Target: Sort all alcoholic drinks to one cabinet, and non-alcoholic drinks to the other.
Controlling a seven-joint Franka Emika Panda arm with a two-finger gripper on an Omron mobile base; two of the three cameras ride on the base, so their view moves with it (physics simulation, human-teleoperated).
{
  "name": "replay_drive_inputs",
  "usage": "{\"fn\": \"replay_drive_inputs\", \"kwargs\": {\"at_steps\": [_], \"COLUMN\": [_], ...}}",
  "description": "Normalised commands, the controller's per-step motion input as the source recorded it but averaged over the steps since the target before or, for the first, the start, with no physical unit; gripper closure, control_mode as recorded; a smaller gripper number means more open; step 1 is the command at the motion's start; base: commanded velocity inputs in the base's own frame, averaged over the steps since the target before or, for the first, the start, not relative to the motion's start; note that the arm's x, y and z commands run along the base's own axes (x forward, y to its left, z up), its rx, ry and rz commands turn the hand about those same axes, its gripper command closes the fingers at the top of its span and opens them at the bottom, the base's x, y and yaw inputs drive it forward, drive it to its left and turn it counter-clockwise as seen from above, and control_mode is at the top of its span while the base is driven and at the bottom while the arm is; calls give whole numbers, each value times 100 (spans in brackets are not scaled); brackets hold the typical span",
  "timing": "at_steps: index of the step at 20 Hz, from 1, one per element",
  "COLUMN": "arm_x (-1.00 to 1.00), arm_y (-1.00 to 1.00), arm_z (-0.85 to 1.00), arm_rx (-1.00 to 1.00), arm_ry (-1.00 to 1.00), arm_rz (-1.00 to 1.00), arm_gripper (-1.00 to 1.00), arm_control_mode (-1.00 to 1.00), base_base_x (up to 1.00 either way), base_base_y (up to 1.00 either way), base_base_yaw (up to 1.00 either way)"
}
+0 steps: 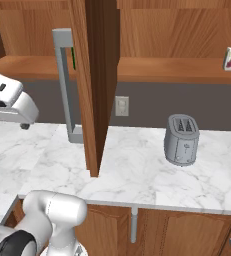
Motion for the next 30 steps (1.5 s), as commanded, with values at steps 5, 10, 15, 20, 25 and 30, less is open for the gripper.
{"fn": "replay_drive_inputs", "kwargs": {"at_steps": [5, 10, 15, 20, 25, 30], "arm_x": [-22, -18, -21, 0, 0, 0], "arm_y": [-1, 0, -1, 0, 0, 0], "arm_z": [-39, -27, -7, 0, 0, 0], "arm_rx": [0, 0, 0, 0, 0, 0], "arm_ry": [0, 0, 0, 0, 0, 0], "arm_rz": [1, 1, 0, 0, 0, 0], "arm_gripper": [-100, -100, -100, -100, -100, -100], "arm_control_mode": [-100, -100, 100, 100, 100, 100], "base_base_x": [0, 0, -54, -96, -56, -41], "base_base_y": [0, 0, -13, -44, -29, -39], "base_base_yaw": [0, 0, 0, 0, 0, 0]}}
